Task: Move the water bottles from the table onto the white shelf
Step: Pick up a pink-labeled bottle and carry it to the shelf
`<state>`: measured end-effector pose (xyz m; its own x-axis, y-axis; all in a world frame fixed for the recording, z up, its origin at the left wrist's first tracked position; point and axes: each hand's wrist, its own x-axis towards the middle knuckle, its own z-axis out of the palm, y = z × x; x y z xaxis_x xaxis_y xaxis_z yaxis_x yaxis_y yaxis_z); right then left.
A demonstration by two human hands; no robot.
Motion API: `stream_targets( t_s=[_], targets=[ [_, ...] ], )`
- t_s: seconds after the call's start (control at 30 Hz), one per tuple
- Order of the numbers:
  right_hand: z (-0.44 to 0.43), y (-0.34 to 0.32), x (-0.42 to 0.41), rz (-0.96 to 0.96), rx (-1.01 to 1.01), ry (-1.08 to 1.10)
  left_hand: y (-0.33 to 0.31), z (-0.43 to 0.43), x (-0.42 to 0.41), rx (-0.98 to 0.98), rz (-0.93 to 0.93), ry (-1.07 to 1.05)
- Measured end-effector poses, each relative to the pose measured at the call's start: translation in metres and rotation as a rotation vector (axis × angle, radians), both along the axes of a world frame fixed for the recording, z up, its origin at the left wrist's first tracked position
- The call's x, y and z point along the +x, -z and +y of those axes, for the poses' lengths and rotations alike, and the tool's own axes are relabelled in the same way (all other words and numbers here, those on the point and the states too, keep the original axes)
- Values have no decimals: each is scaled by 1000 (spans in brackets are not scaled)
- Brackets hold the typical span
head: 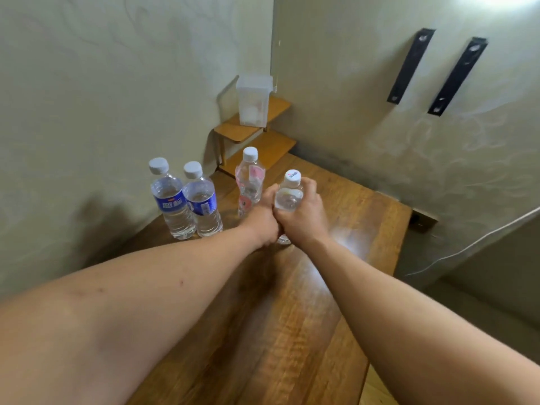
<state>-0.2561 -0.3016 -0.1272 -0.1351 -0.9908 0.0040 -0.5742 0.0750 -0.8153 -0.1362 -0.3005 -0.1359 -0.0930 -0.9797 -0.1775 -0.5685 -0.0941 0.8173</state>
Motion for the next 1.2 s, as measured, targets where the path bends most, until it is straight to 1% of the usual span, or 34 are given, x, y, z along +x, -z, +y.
stream_targets(
  t_s=[0.1, 0.23, 0.4, 0.53, 0.6, 0.8, 1.0, 1.1, 1.2],
  targets=[
    [21, -3, 1, -15, 16, -24, -4, 17, 5, -18, -40, -4],
    [64, -18, 18, -28, 17, -58, -27, 65, 30, -63, 12, 33],
    [141, -63, 72, -13, -76, -148, -70, 153, 91, -165, 39, 12],
    [222, -109, 147, -3, -135, -282, -113, 252, 168, -224, 118, -96],
    [268, -134, 190, 8, -137, -357, -130, 304, 216, -231, 119, -163],
    [413, -197, 335, -64, -124, -553, -176, 466, 365, -311, 32, -319],
    [550, -225, 465, -108, -126, -805, -193, 617, 493, -384, -91, -515],
    [605, -228, 517, -87, -99, -965, -196, 694, 540, -378, -102, -605],
    [650, -222, 570, -32, -85, -1107, -196, 766, 582, -378, -74, -714]
  ],
)
